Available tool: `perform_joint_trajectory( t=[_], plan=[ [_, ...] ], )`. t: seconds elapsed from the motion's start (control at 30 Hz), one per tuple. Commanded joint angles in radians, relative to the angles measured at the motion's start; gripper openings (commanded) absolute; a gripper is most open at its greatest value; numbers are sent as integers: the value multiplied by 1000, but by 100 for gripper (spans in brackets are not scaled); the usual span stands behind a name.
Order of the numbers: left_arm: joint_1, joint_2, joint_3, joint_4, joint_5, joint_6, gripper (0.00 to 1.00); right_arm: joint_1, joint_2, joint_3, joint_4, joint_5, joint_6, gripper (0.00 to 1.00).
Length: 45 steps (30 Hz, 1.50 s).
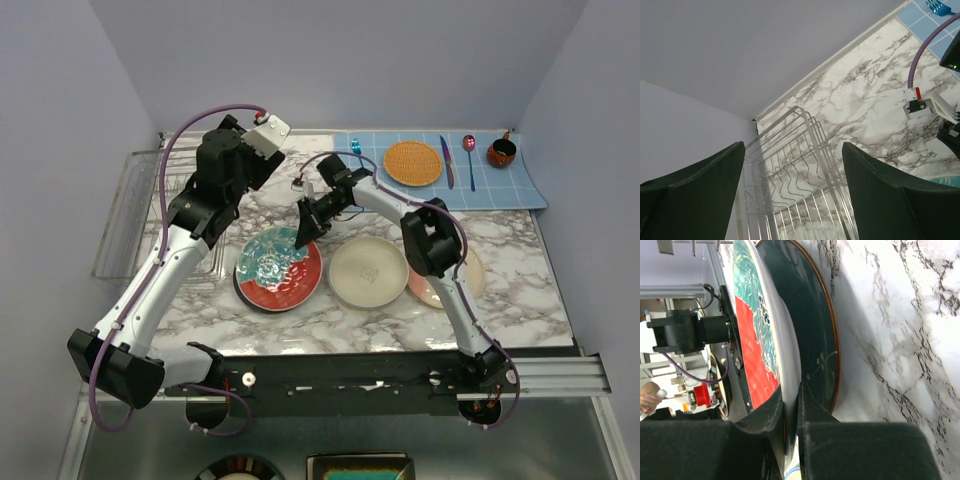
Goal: Unload the plates from the dish rack
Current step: Place the plate at the center of the board.
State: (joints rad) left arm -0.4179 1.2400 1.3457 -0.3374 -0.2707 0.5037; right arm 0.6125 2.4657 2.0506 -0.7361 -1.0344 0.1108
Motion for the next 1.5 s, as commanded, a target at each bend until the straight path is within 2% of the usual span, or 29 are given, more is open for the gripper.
perform_joint_trajectory(
  t=[0.0, 0.5, 0.53, 0.63, 0.83, 1.27, 1.47],
  plan=[
    [11, -11, -17, 37, 33, -19, 87, 23, 12, 60, -22, -105, 29, 1],
    [13, -39, -66, 57, 41, 10, 87, 50, 30, 101, -37, -58, 12, 1],
    [11, -42, -68, 57, 41, 13, 87, 50, 30, 103, -39, -53, 10, 5],
    [13, -43, -69, 55, 41, 16, 87, 52, 29, 108, -45, -35, 6, 8],
    [13, -43, -65, 52, 48, 16, 87, 53, 27, 112, -57, -12, -6, 20],
    [11, -39, -59, 46, 56, 19, 86, 53, 33, 123, -72, 28, -20, 34],
    [13, -40, -62, 44, 64, 16, 85, 53, 33, 123, -78, 73, -30, 38]
  ],
)
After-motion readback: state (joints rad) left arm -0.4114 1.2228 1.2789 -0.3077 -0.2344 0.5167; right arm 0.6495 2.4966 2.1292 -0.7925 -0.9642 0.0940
